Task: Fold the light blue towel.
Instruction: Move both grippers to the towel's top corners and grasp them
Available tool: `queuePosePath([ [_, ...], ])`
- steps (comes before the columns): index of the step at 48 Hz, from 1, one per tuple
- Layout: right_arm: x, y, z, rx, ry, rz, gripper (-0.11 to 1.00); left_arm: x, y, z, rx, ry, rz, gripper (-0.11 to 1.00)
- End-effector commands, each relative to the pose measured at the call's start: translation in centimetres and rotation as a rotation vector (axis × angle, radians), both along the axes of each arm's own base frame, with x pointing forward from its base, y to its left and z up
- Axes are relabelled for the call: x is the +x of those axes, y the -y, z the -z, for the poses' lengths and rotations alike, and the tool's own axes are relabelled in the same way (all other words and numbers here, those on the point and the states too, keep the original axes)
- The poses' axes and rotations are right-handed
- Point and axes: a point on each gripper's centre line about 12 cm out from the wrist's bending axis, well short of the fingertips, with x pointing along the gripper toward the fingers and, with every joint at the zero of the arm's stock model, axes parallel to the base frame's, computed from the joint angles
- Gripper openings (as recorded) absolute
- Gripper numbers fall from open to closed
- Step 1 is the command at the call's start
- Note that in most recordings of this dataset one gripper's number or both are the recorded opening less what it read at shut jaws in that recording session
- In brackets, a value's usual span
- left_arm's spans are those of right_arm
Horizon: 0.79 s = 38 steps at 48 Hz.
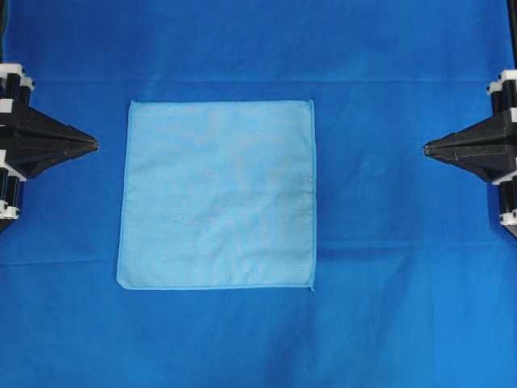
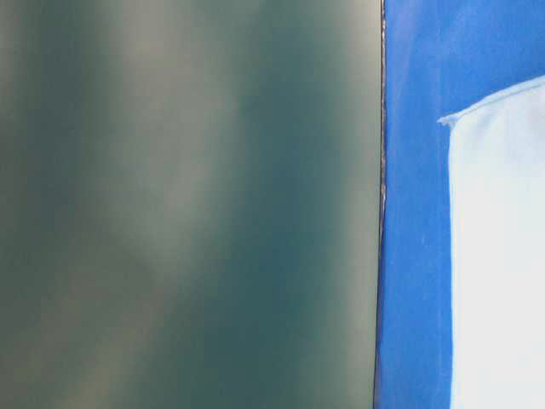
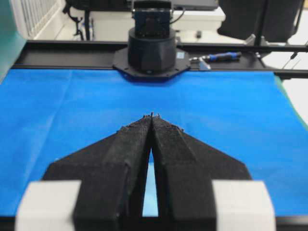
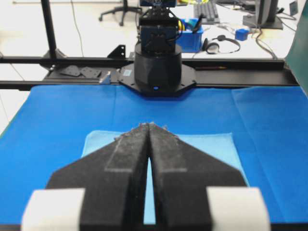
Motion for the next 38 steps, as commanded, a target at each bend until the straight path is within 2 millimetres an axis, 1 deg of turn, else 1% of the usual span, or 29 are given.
queuePosePath([
  [1, 0.5, 0.5, -1.2, 0.009, 0.025, 0.026, 0.0, 0.4, -0.3, -0.5, -0.03, -0.028, -0.015, 0.0],
  [5, 1.2, 1.4, -1.2, 0.024, 0.001, 0.068, 0.0, 0.4, -0.5, 0.1, -0.025, -0.073, -0.025, 0.0],
  [11, 2.7, 3.3, -0.4, 0.042, -0.08, 0.146, 0.0, 0.6, -1.8, 1.7, -0.026, -0.16, -0.089, 0.0],
  [16, 4.3, 4.8, 1.0, 0.059, -0.192, 0.199, 0.0, 0.8, -3.1, 3.1, -0.038, -0.216, -0.152, 0.0],
  [23, 7.4, 6.7, 3.1, 0.083, -0.332, 0.247, 0.0, 1.1, -5.0, 5.4, -0.066, -0.307, -0.238, 0.0],
  [30, 10.0, 9.2, 6.0, 0.115, -0.49, 0.303, 0.01, 1.5, -6.3, 7.7, -0.085, -0.395, -0.291, 0.02],
  [31, 10.4, 9.5, 6.4, 0.117, -0.513, 0.31, 0.02, 1.5, -6.5, 8.1, -0.088, -0.407, -0.297, 0.04],
  [33, 11.2, 10.4, 7.5, 0.126, -0.576, 0.323, 0.08, 1.6, -6.8, 8.7, -0.093, -0.428, -0.308, 0.14],
  [34, 11.5, 10.7, 8.0, 0.129, -0.597, 0.328, 0.13, 1.6, -6.9, 9.1, -0.096, -0.439, -0.313, 0.19],
  [35, 11.7, 10.9, 8.4, 0.133, -0.619, 0.332, 0.21, 1.7, -7.1, 9.5, -0.099, -0.449, -0.319, 0.24],
  [38, 12.5, 11.6, 9.7, 0.134, -0.676, 0.339, 0.4, 1.8, -7.3, 10.6, -0.103, -0.475, -0.328, 0.43],
])
